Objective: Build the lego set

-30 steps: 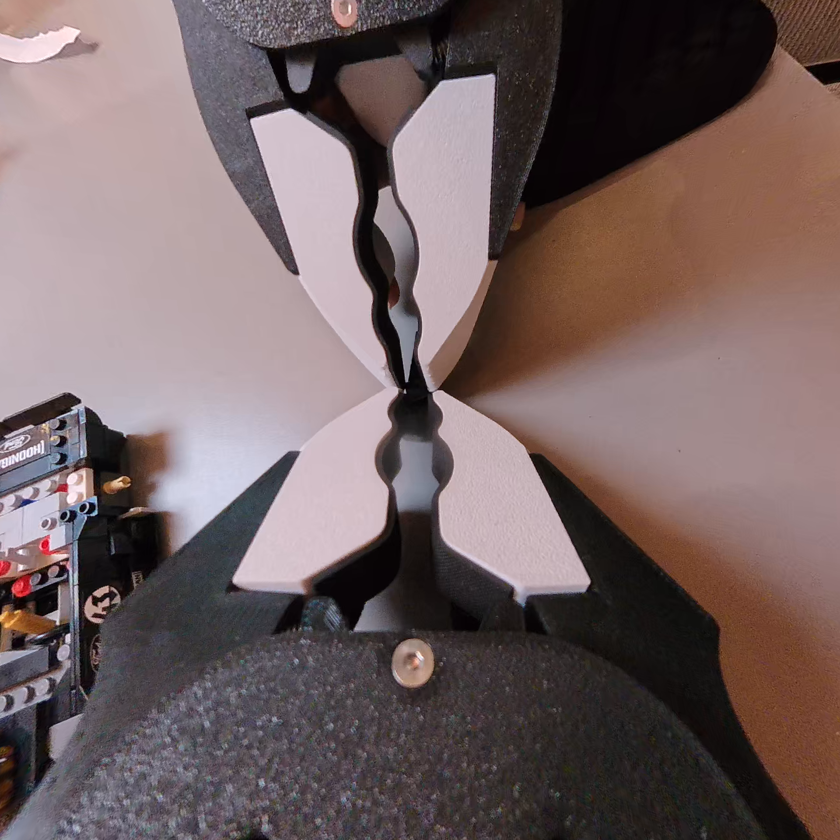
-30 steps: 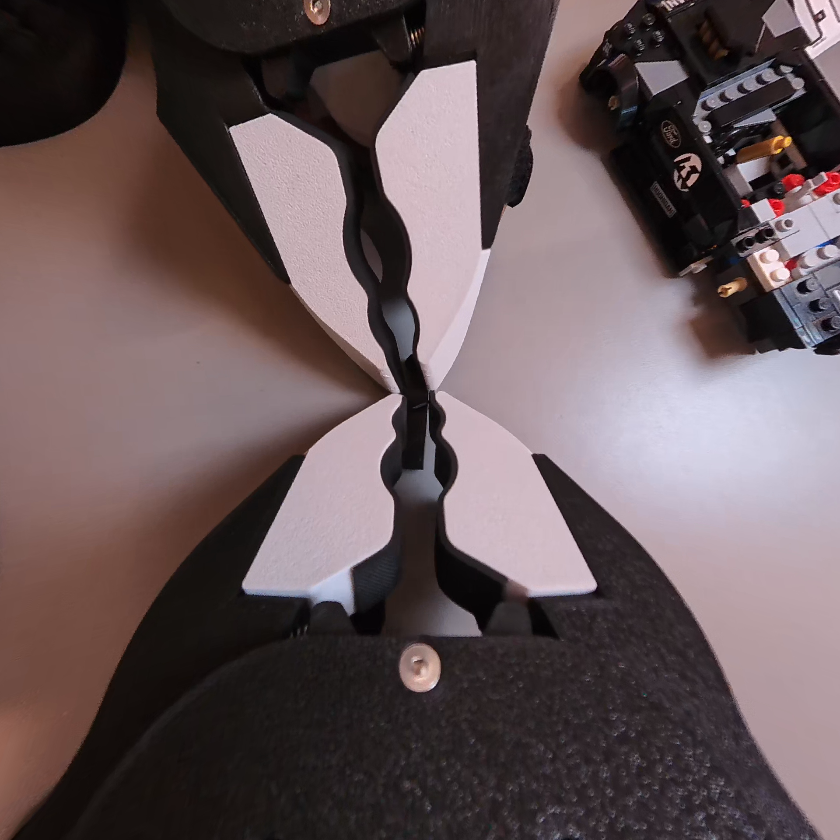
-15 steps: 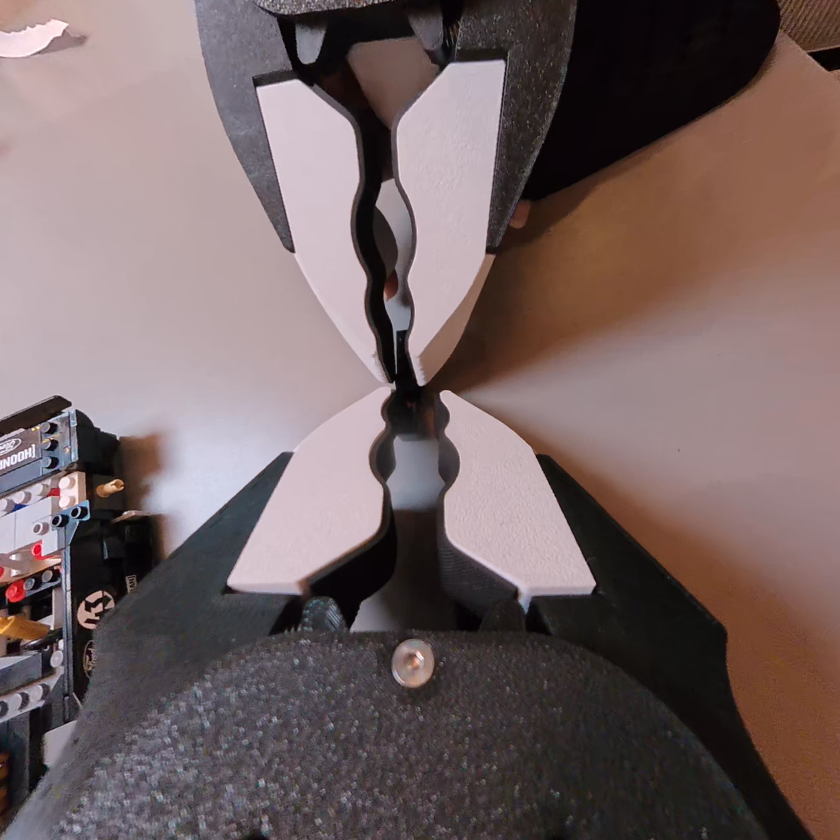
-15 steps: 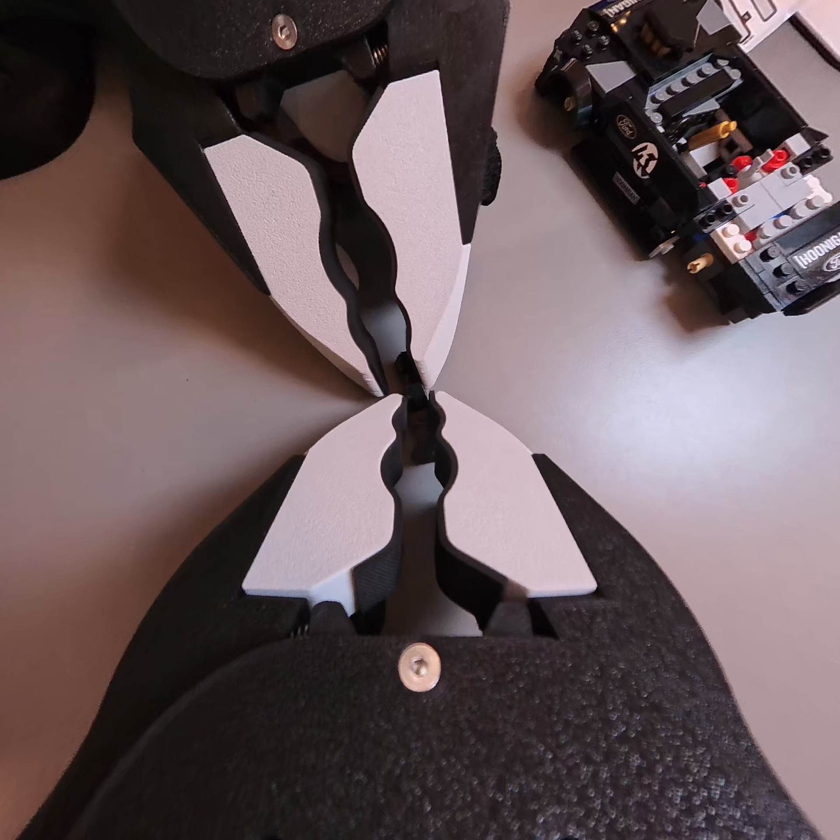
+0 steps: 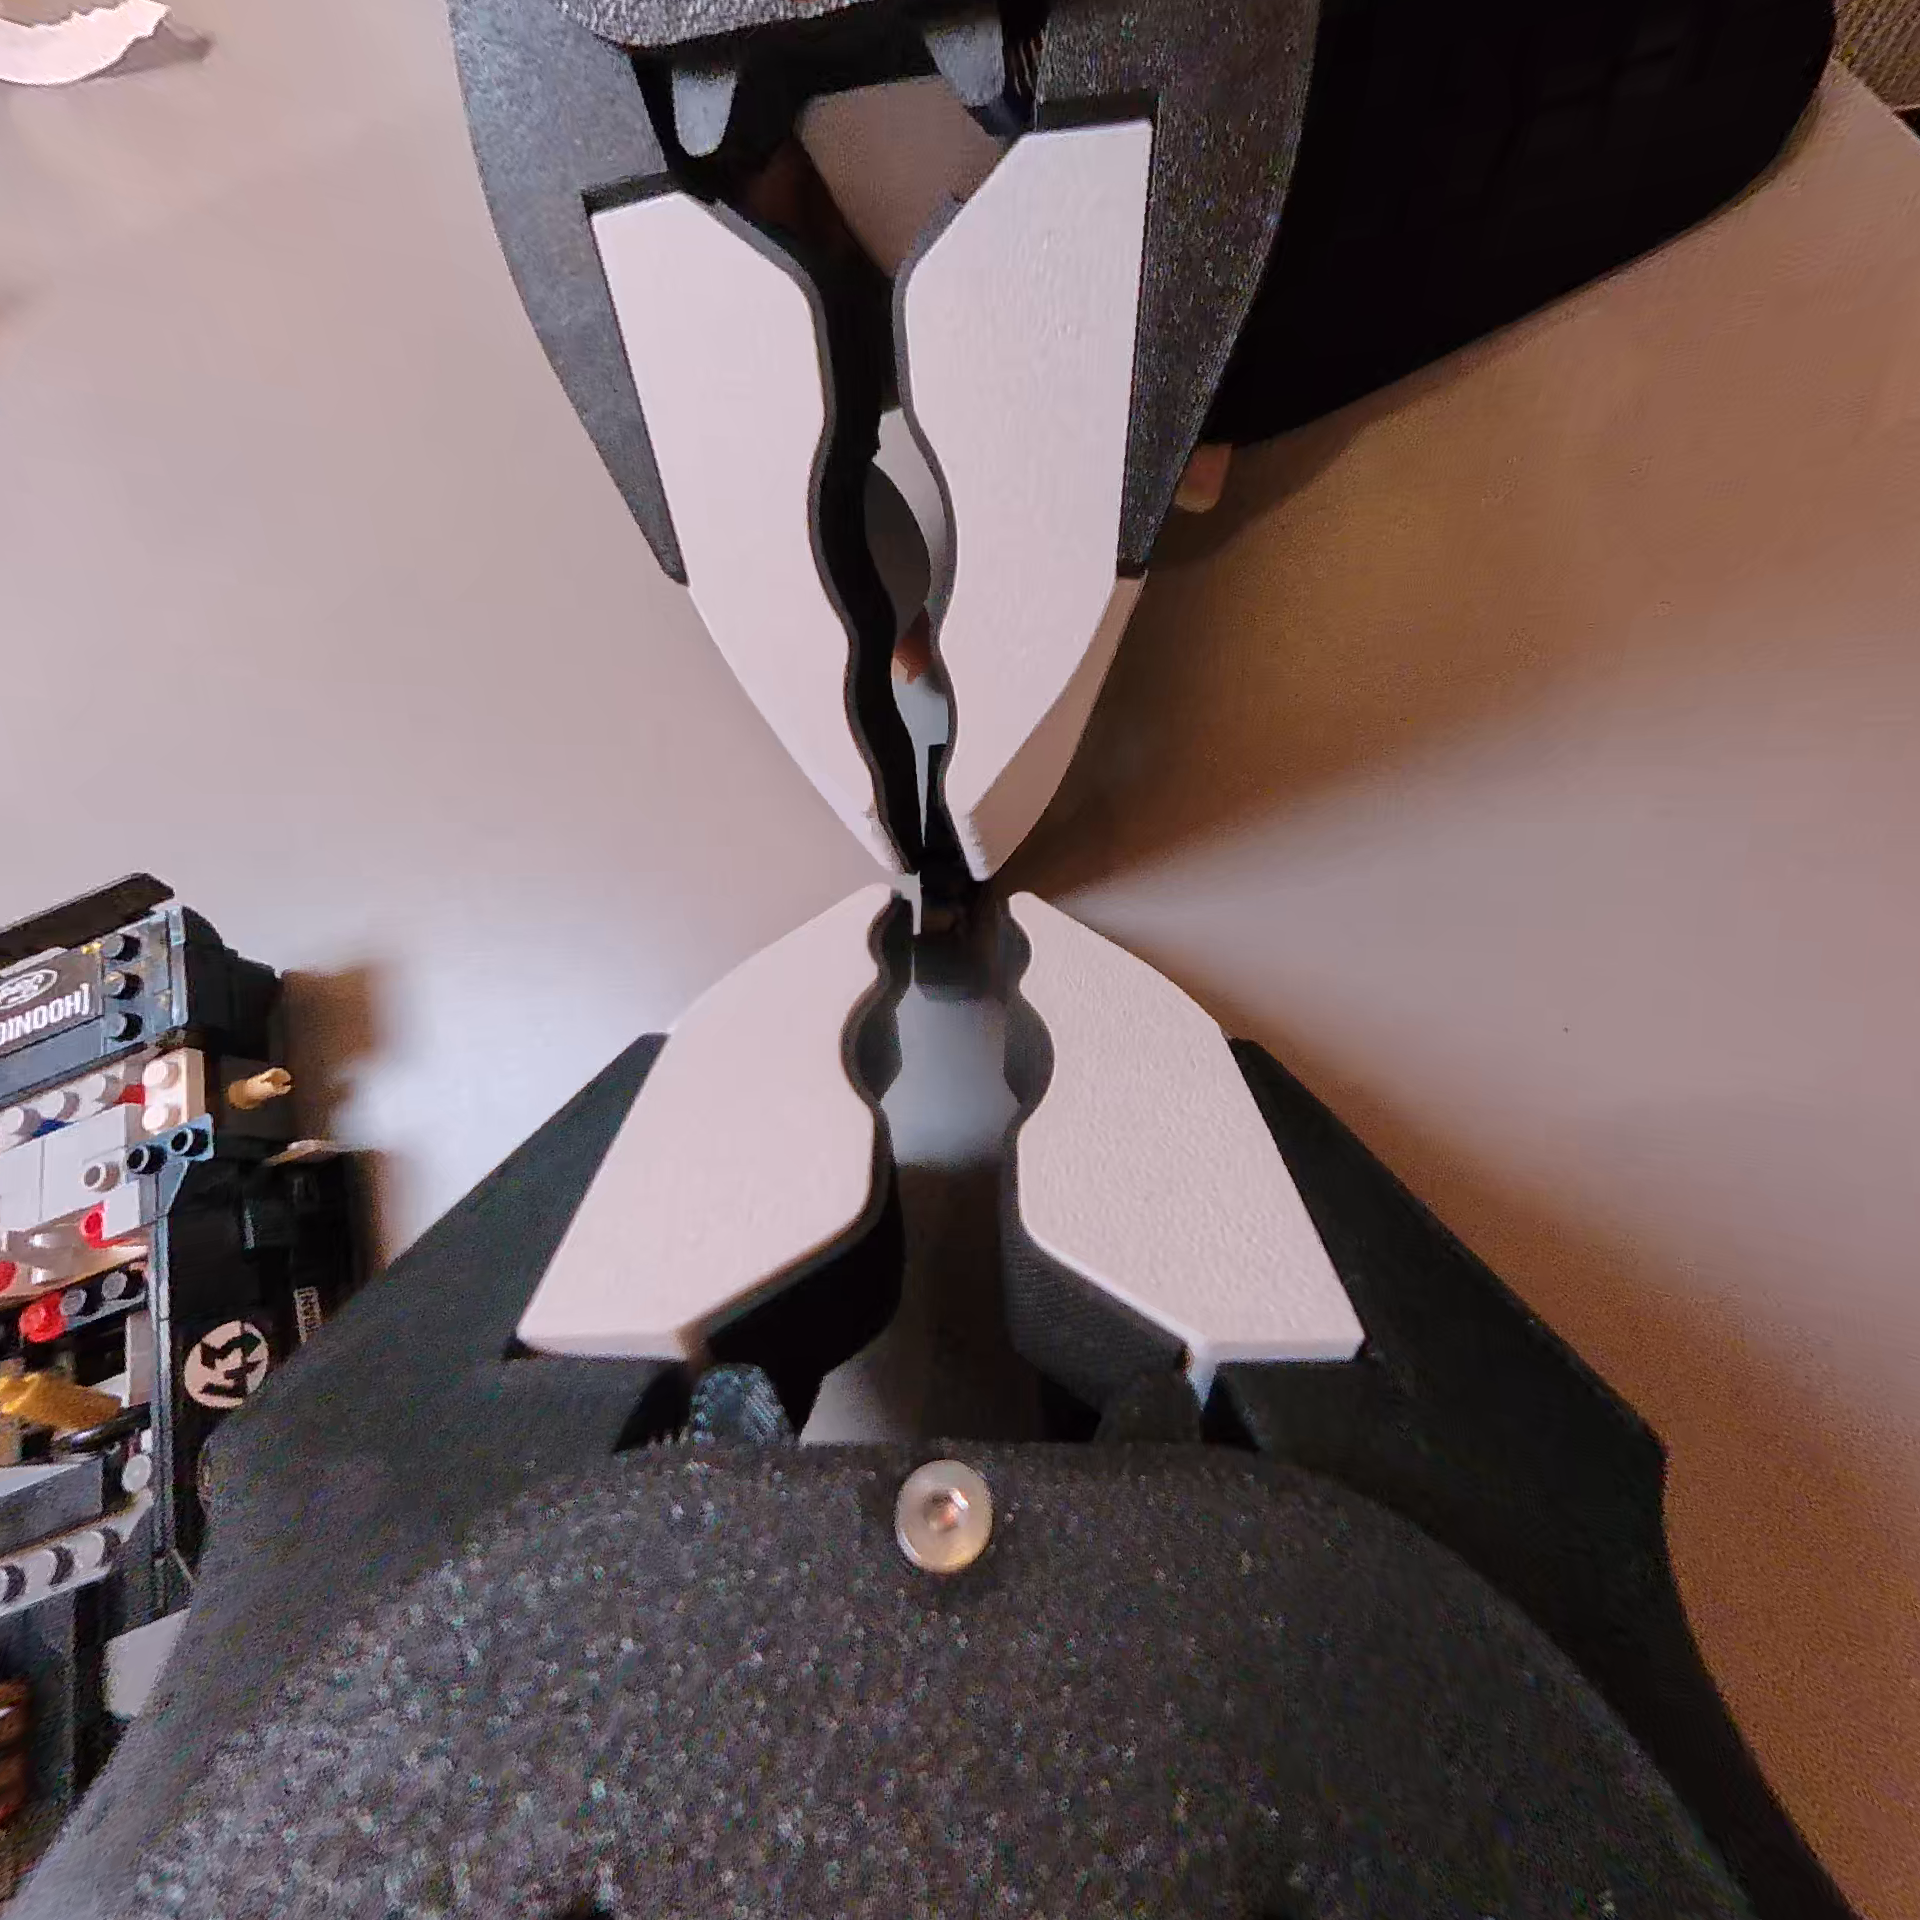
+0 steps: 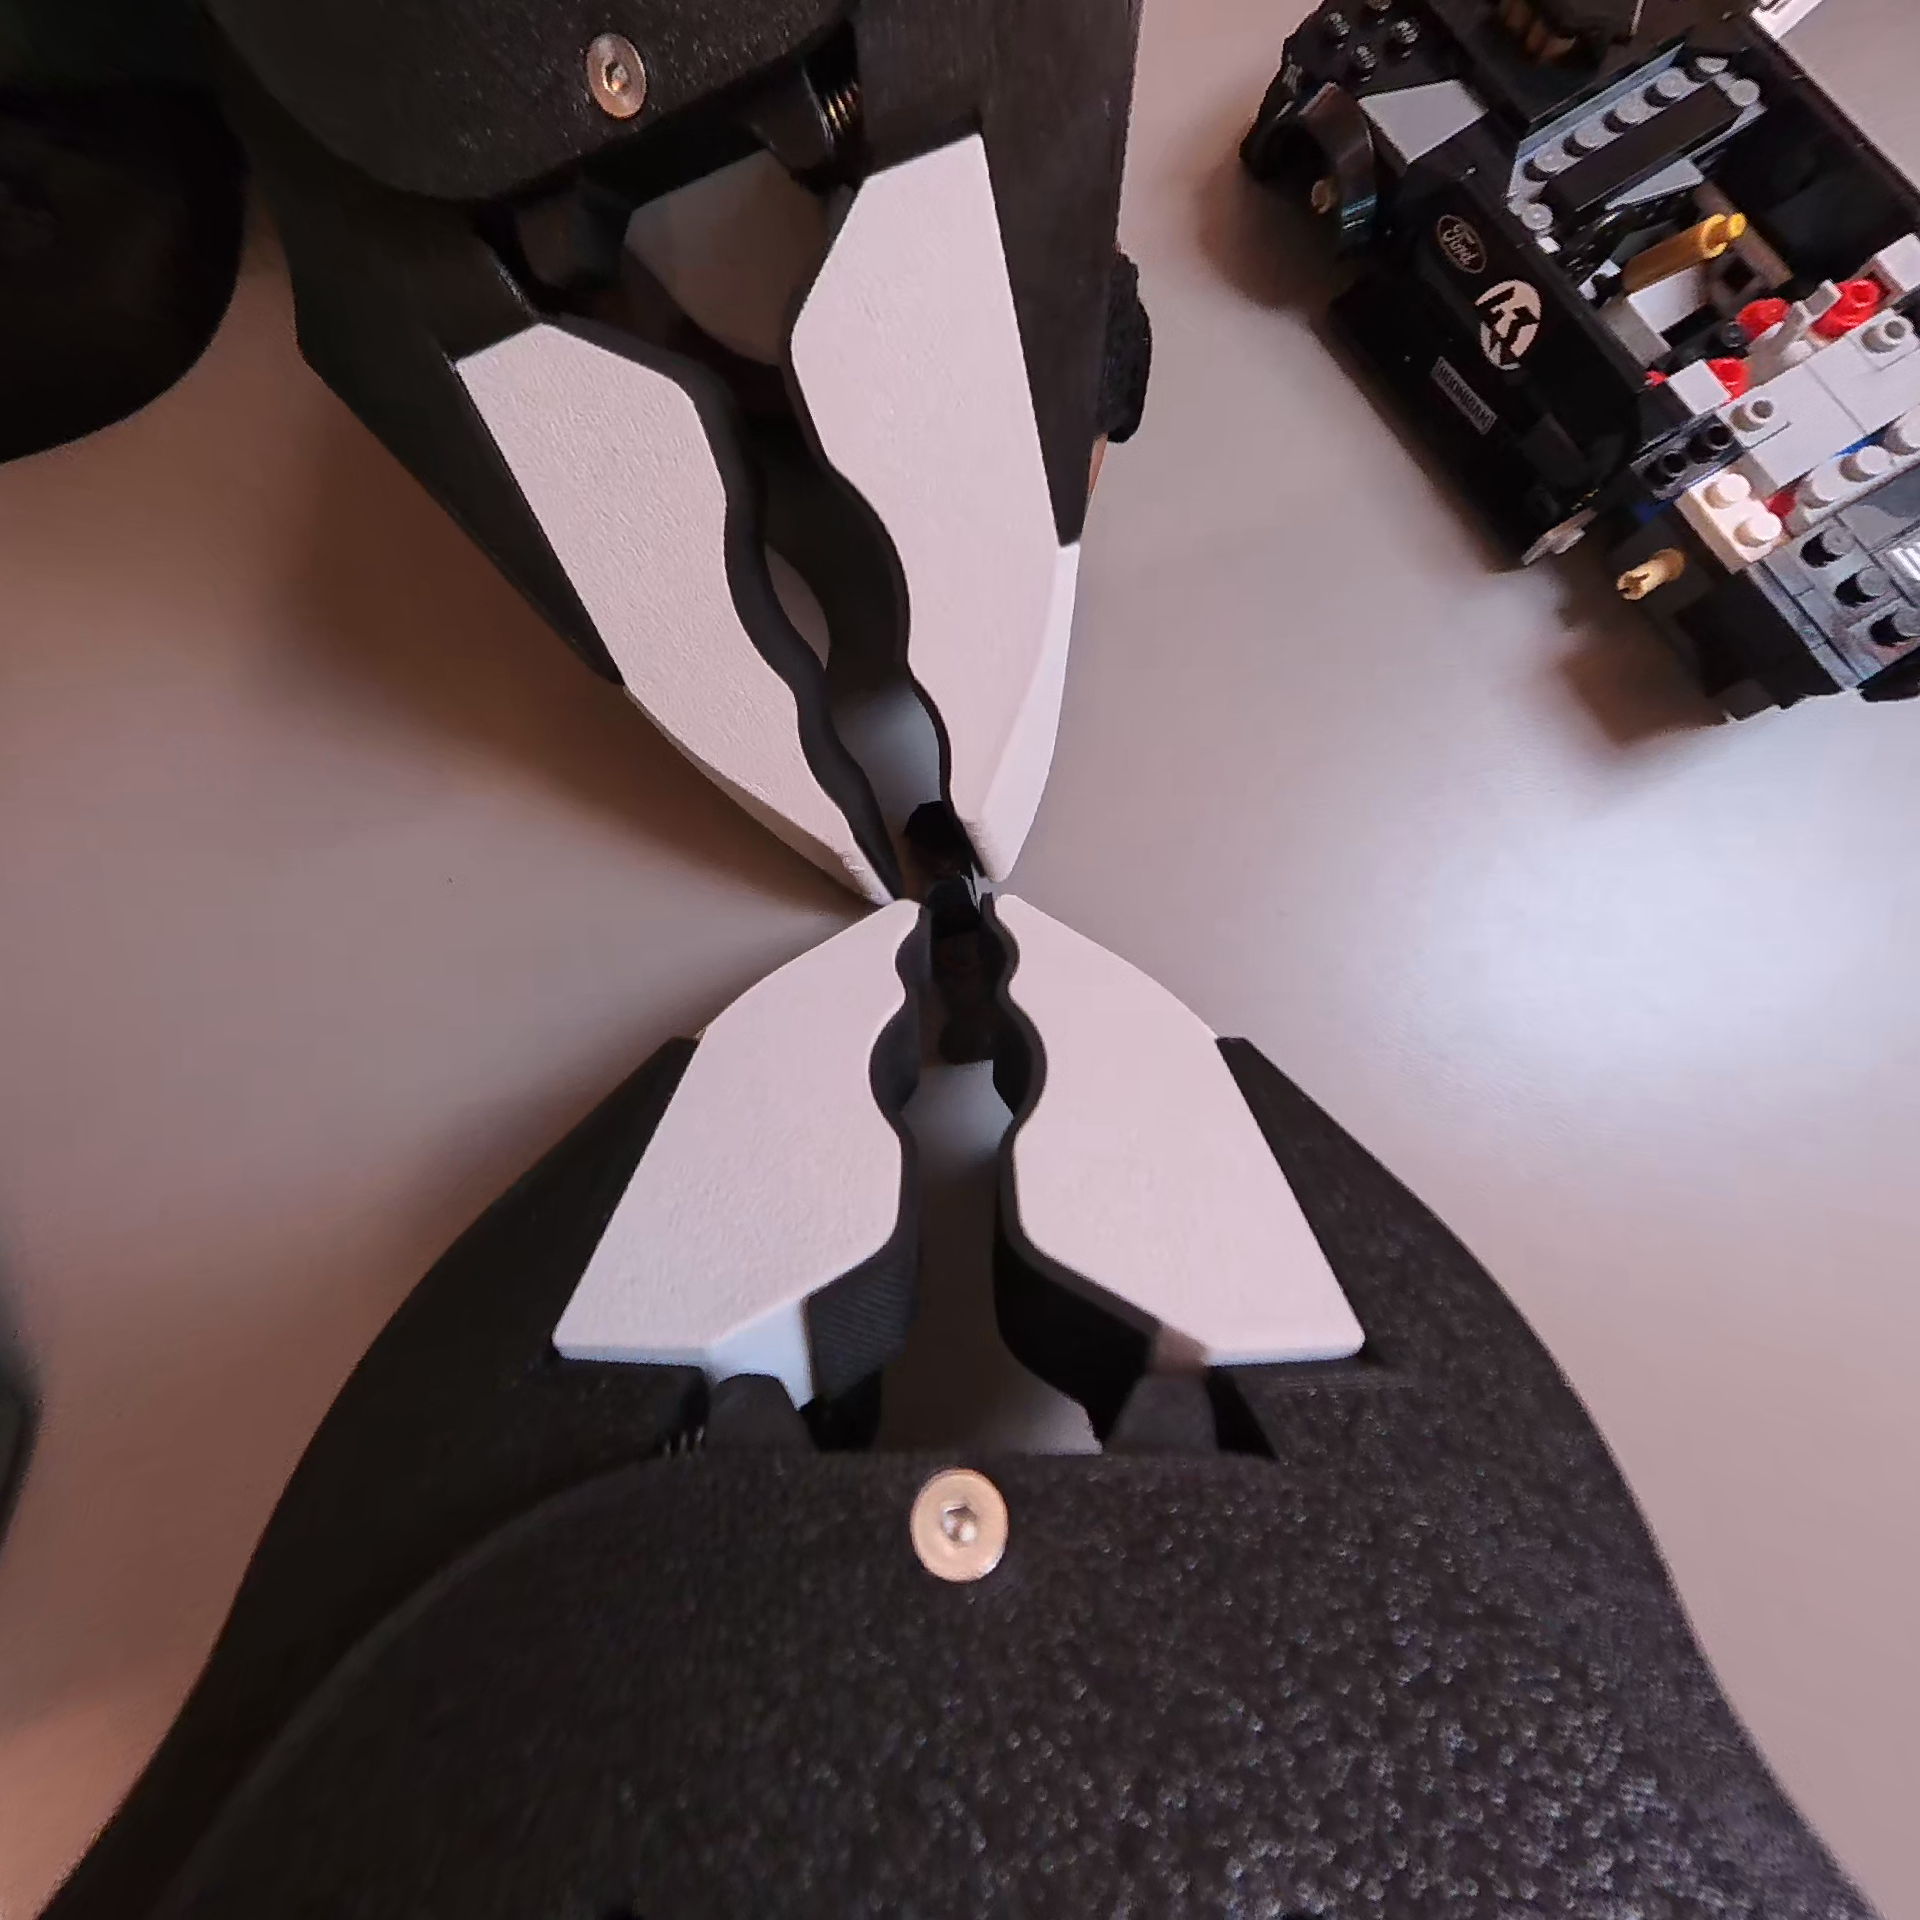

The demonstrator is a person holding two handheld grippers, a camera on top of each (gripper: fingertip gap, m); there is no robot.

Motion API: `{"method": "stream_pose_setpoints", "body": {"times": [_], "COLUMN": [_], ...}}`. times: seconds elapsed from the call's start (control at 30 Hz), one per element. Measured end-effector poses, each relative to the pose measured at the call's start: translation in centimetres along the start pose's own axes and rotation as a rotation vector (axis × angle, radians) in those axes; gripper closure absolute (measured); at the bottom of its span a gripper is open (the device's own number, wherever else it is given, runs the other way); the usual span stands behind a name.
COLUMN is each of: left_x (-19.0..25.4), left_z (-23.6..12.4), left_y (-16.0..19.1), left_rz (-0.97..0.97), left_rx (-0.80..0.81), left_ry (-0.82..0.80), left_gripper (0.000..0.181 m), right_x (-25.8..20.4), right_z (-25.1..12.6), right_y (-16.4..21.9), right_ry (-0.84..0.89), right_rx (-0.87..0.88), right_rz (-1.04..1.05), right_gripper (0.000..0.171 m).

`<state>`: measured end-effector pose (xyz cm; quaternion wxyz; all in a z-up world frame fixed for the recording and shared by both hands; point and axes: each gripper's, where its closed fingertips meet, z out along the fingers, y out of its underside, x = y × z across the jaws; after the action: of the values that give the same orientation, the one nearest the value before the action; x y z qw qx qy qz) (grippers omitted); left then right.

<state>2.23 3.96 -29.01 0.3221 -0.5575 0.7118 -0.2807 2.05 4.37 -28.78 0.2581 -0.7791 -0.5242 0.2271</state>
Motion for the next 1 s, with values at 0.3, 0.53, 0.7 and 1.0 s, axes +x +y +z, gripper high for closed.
{"method": "stream_pose_setpoints", "body": {"times": [0.3, 0.53, 0.7, 1.0], "left_x": [0.03, 0.06, 0.1, 0.1], "left_z": [0.06, 0.1, 0.12, 0.18], "left_y": [-0.43, -0.36, -0.36, -0.34], "left_rz": [0.02, 0.017, 0.015, 0.021], "left_rx": [0.019, 0.014, 0.013, 0.01], "left_ry": [-0.016, -0.012, -0.01, -0.012], "left_gripper": [0.17, 0.172, 0.172, 0.171], "right_x": [-0.14, -0.16, -0.37, -0.31], "right_z": [0.01, -0.04, -0.05, -0.08], "right_y": [0.07, 0.11, 0.43, 0.33], "right_ry": [-0.01, 0.001, 0.02, 0.039], "right_rx": [-0.008, -0.005, -0.01, -0.005], "right_rz": [0.017, -0.009, -0.056, -0.074], "right_gripper": [0.162, 0.16, 0.156, 0.157]}}
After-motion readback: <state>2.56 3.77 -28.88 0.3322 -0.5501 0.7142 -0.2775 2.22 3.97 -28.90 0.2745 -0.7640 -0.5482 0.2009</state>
